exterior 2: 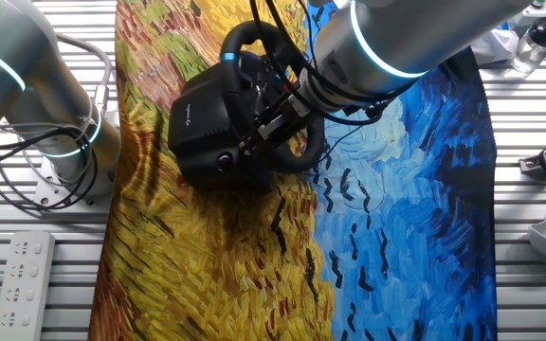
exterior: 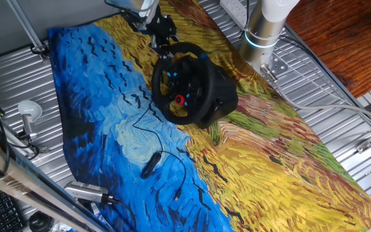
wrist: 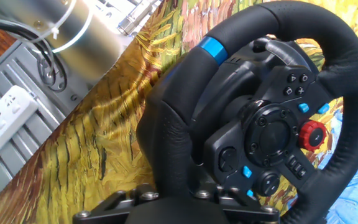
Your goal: Rotate the steering wheel 90 degrees clockwise
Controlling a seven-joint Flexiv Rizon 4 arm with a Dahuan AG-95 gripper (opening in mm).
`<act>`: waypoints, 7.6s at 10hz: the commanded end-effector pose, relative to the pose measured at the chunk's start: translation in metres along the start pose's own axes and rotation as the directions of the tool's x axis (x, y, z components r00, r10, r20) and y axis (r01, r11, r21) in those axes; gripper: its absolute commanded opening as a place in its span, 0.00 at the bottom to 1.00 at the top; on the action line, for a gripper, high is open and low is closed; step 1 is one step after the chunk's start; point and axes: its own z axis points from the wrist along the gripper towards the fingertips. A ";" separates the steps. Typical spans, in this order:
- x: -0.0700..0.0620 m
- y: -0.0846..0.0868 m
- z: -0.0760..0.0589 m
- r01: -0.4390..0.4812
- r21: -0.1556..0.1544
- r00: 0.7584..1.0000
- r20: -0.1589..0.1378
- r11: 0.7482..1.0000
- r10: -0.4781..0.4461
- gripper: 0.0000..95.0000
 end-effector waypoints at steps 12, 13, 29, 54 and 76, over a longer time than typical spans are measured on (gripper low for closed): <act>-0.073 -0.048 -0.026 -0.324 -0.016 0.946 -0.004 0.946 0.324 0.60; -0.072 -0.046 -0.027 -0.369 -0.016 0.929 -0.005 0.929 0.369 0.60; -0.114 -0.068 -0.030 -0.512 -0.012 0.859 -0.023 0.859 0.511 0.60; -0.094 -0.054 -0.038 -0.702 0.202 0.686 -0.068 0.683 0.725 0.40; -0.077 -0.060 -0.007 -0.740 0.231 0.640 -0.046 0.632 0.767 0.20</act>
